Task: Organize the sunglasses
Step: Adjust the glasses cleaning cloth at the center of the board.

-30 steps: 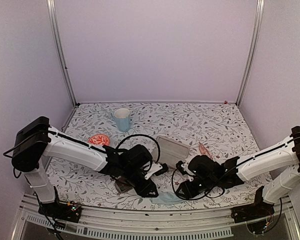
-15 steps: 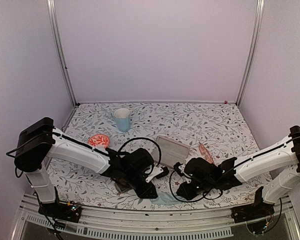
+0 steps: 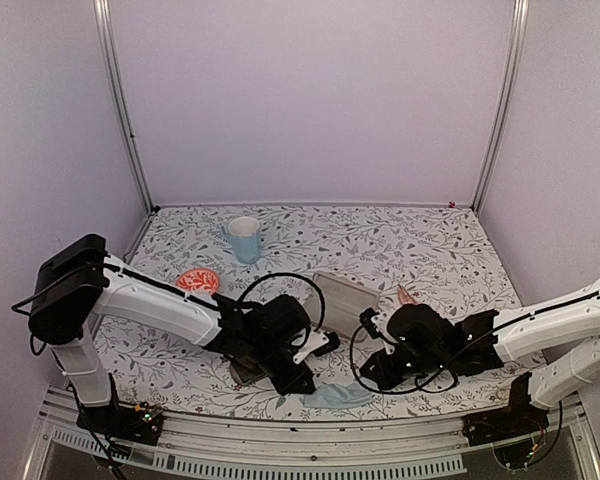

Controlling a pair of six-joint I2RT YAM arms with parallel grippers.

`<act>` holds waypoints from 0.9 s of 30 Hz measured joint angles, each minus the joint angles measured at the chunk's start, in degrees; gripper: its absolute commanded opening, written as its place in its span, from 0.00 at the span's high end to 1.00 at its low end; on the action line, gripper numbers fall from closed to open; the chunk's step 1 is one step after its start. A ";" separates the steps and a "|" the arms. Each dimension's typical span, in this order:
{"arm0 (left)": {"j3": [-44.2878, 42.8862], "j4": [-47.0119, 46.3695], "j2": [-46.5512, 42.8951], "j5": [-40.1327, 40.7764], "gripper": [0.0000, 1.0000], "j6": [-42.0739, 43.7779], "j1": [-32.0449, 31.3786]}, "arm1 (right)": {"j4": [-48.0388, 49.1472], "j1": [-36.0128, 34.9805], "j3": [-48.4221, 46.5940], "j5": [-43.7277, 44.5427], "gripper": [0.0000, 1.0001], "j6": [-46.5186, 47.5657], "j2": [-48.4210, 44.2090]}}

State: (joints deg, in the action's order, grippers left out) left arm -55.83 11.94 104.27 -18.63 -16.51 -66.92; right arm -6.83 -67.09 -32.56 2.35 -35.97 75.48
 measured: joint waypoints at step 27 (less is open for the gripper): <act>0.20 0.74 -1.44 -0.13 0.93 0.22 0.00 | 1.44 0.74 -2.86 -5.81 1.00 2.36 10.82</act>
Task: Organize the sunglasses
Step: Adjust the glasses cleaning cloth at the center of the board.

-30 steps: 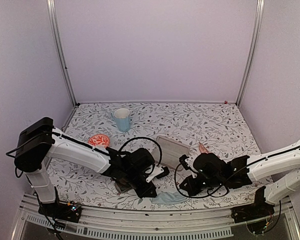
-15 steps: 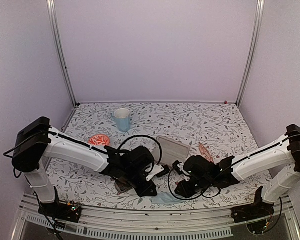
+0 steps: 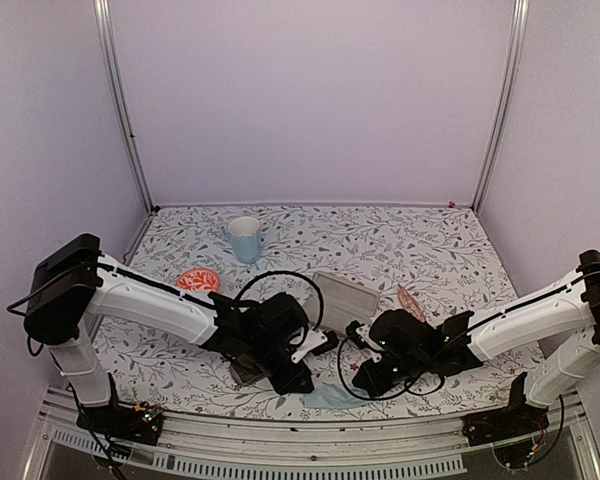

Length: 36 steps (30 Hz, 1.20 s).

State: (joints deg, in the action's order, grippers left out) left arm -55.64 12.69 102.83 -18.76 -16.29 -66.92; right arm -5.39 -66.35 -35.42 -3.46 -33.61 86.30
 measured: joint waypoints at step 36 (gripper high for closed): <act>-8.74 -6.38 7.37 -5.44 0.73 2.84 5.60 | -6.93 4.61 2.34 7.91 1.00 0.98 -9.94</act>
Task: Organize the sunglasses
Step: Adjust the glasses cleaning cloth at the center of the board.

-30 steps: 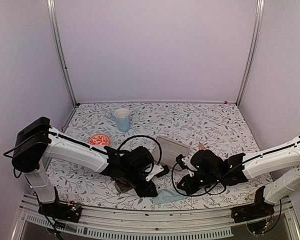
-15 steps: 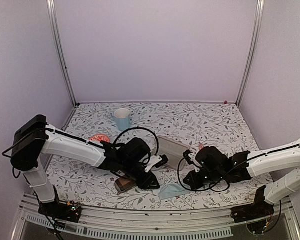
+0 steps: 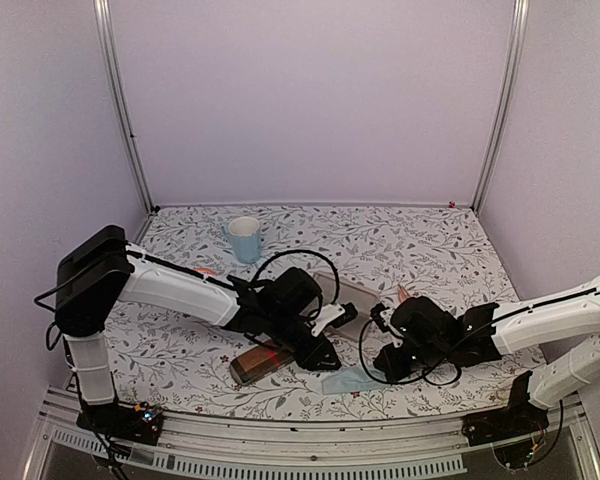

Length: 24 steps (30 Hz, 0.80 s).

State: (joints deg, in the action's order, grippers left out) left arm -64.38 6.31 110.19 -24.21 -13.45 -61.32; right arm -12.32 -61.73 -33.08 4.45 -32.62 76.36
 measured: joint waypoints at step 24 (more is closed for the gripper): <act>-6.45 -8.94 10.78 -12.70 0.83 3.78 0.70 | 6.45 1.11 7.10 -3.63 1.00 -0.74 -7.74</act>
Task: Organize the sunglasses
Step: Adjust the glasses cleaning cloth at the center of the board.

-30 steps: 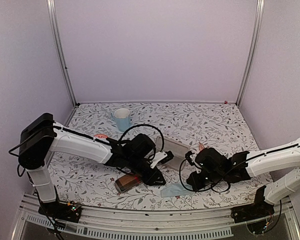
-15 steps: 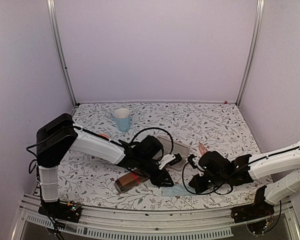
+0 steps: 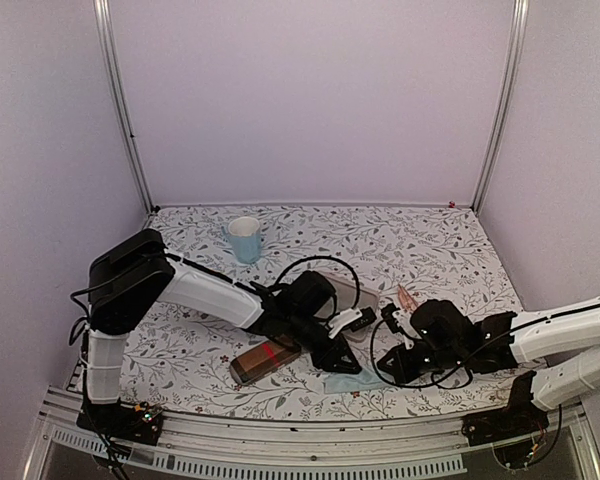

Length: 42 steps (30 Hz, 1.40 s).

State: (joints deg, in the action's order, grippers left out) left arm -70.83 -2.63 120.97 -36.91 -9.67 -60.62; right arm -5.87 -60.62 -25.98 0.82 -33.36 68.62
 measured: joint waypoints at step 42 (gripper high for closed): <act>0.61 8.04 -3.93 4.35 1.00 -0.20 0.04 | 0.37 6.29 -1.01 -3.74 0.59 -0.17 6.75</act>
State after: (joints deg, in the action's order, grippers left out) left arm -70.22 5.41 117.03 -32.56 -9.87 -60.58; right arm -5.50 -54.33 -26.98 -2.92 -33.54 75.37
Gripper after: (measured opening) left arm 0.007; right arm 0.405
